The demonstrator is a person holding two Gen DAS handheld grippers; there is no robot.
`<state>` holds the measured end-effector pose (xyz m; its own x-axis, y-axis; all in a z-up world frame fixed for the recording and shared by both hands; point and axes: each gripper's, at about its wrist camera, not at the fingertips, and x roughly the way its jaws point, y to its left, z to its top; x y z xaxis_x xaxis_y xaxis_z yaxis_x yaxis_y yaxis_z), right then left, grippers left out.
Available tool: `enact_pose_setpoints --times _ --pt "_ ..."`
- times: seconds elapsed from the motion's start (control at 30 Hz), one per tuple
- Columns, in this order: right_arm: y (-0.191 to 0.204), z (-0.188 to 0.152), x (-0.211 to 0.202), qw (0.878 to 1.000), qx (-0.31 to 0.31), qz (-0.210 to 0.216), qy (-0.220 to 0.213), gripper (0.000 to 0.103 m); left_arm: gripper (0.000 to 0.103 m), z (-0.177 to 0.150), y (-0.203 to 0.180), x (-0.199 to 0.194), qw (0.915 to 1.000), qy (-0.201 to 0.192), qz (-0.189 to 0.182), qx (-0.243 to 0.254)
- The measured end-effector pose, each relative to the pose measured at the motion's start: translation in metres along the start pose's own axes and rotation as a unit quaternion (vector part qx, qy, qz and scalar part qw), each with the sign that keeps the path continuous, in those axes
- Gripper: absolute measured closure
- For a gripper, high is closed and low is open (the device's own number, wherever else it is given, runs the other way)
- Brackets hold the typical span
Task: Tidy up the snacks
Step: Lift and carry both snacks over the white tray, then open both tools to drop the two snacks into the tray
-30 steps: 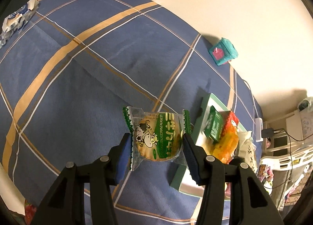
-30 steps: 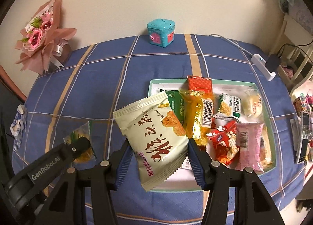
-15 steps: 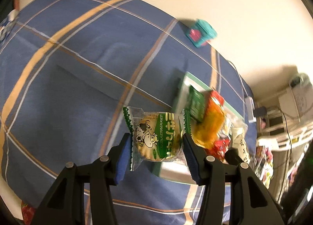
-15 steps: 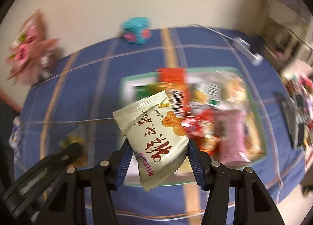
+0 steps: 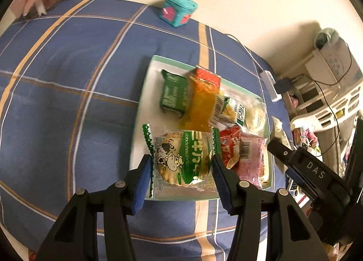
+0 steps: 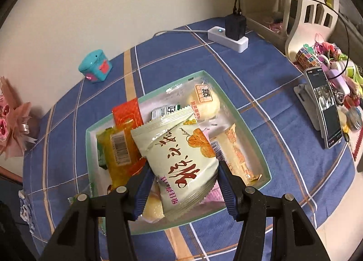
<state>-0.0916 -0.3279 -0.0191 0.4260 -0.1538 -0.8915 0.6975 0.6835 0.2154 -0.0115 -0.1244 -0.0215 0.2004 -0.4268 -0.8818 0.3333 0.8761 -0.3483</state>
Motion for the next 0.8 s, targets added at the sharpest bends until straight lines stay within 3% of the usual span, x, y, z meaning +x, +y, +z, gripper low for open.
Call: enact_pose_setpoints --times 0.43,0.53,0.63,0.8 --pt "0.014 0.01 0.032 0.999 -0.027 0.029 0.001 0.044 0.048 0.034 0.005 0.035 0.9999 -0.006 0.01 0.002" --pt "0.016 0.013 0.034 0.999 -0.03 0.031 -0.001 0.042 0.045 0.04 0.005 0.034 0.9998 -0.017 0.005 0.012" --pt "0.018 0.015 0.031 0.999 -0.032 0.025 -0.006 0.035 0.033 0.043 0.002 0.029 0.9996 -0.024 0.001 0.013" --pt "0.017 0.017 0.026 0.999 -0.031 0.021 -0.002 0.03 0.03 0.044 0.003 0.02 0.9997 -0.024 0.002 0.011"
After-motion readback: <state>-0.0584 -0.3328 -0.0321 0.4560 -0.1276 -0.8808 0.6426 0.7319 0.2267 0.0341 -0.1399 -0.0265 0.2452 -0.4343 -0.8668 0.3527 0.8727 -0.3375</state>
